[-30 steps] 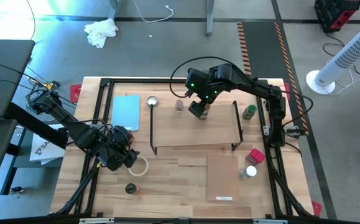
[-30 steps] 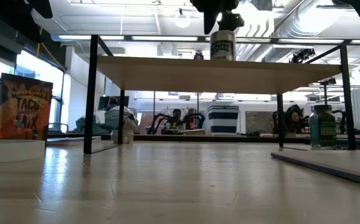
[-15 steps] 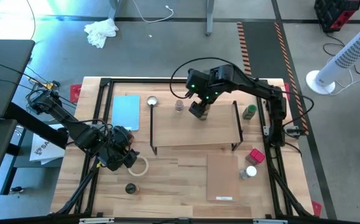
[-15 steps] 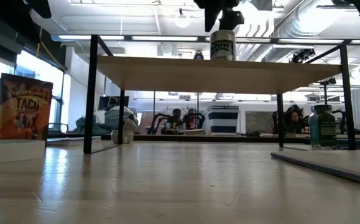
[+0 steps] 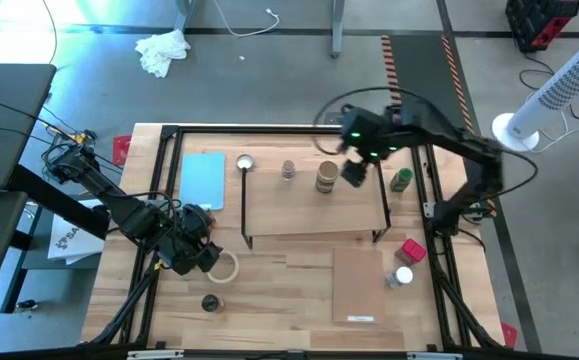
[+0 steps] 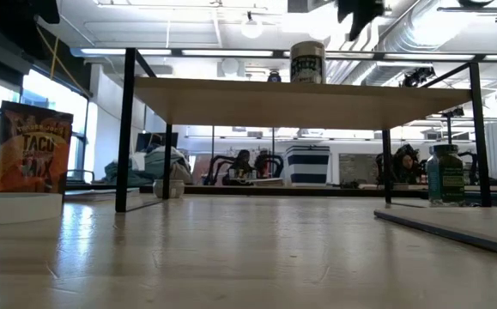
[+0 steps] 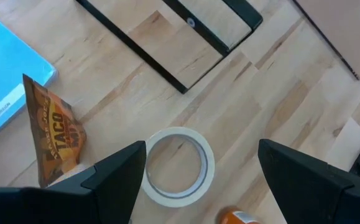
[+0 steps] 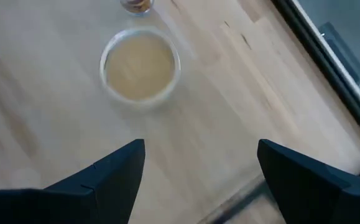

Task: Shelf spices
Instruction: Remove the brown seasoning bottle from the shelf

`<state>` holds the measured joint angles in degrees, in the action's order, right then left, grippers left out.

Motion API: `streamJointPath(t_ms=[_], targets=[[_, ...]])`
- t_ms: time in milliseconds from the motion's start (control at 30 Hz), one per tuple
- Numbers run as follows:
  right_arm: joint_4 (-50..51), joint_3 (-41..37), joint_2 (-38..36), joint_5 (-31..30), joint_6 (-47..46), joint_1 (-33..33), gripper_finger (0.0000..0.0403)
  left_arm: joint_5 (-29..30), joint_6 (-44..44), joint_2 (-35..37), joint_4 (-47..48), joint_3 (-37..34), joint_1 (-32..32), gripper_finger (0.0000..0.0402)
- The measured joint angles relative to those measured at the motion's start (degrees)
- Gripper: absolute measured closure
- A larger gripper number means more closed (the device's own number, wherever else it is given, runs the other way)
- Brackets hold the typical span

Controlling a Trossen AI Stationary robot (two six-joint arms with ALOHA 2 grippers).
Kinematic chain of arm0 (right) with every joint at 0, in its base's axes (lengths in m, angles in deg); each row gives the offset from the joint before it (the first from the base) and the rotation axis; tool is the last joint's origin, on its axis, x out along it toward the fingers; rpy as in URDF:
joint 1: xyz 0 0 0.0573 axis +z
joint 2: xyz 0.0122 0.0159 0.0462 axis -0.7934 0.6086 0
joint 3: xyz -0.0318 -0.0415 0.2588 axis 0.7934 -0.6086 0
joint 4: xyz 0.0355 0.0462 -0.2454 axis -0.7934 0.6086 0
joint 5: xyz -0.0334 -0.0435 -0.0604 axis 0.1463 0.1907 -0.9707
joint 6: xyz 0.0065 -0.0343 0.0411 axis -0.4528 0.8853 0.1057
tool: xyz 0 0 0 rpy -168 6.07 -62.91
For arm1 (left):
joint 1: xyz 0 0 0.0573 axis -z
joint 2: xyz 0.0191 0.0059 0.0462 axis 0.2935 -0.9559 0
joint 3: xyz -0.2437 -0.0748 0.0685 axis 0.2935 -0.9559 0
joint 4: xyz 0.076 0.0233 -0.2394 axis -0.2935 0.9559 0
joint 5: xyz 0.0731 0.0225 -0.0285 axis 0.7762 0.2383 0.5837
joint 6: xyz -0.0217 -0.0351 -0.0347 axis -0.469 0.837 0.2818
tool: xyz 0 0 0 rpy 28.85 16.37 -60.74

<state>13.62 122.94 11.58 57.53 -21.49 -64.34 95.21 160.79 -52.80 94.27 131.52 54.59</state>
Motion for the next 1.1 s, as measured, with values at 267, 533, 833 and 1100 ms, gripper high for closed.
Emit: streamJointPath(t_ms=[267, 533, 833, 1100], targets=[[-13.2, -5.0, -7.0, 6.6, -8.8, -1.3, 0.0094, 3.5, -0.5, 0.0, 0.0, 0.0, 0.4, 0.0094], [-15.1, -3.2, 4.1, 5.9, -3.2, -0.8, 0.0094, 2.3, 0.0, 0.0, -0.1, 0.0, 0.3, 0.0094], [-12.6, -0.1, 9.1, 5.5, 0.0, -0.8, 0.0094, 0.8, -0.1, 0.0, -0.1, 0.0, 0.3, 0.0094], [-11.5, -0.1, 9.7, 6.4, 0.4, -0.8, 0.0094, 0.2, 0.0, 0.0, -0.2, 0.0, 0.3, 0.0094]])
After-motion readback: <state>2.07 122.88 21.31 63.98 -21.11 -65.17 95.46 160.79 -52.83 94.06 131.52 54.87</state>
